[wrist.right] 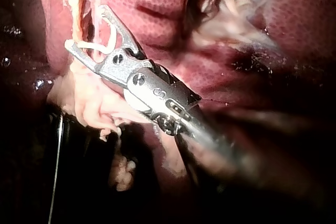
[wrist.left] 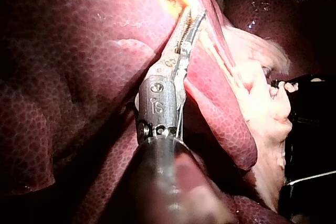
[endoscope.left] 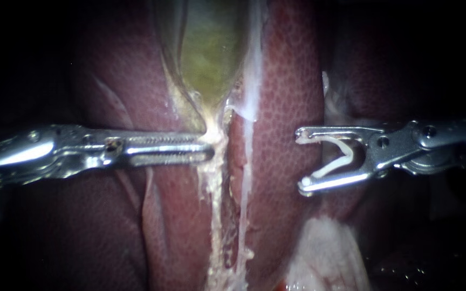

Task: Grabbing gallbladder

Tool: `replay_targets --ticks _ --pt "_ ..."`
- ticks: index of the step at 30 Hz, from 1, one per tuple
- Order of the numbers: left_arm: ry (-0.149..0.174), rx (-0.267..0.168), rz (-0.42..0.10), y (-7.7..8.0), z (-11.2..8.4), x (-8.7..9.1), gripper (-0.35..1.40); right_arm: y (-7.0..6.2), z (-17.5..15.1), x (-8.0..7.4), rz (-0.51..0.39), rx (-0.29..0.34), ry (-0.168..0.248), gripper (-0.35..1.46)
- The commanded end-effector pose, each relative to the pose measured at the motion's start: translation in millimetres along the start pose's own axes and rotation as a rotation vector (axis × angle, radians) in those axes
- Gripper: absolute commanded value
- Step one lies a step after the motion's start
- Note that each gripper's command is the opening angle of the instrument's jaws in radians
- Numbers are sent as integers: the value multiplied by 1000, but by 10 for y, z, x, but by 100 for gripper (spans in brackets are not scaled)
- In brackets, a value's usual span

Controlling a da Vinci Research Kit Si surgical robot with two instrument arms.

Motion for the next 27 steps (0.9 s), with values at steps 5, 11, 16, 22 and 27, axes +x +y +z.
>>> replay_targets --ticks 5,11,16,22,27 --pt "14 1 3 0 -3 0 -35 0 0 0 0 0 0 59" --pt "14 4 3 0 -7 -1 -35 0 0 0 0 0 0 59" --pt "15 -3 -4 -1 -24 -12 -35 0 0 0 0 0 0 59" --pt "7 -16 -16 -2 -50 -33 -35 0 0 0 0 0 0 59" --pt "-13 -25 -34 2 -70 -48 -35 0 0 0 0 0 0 59"
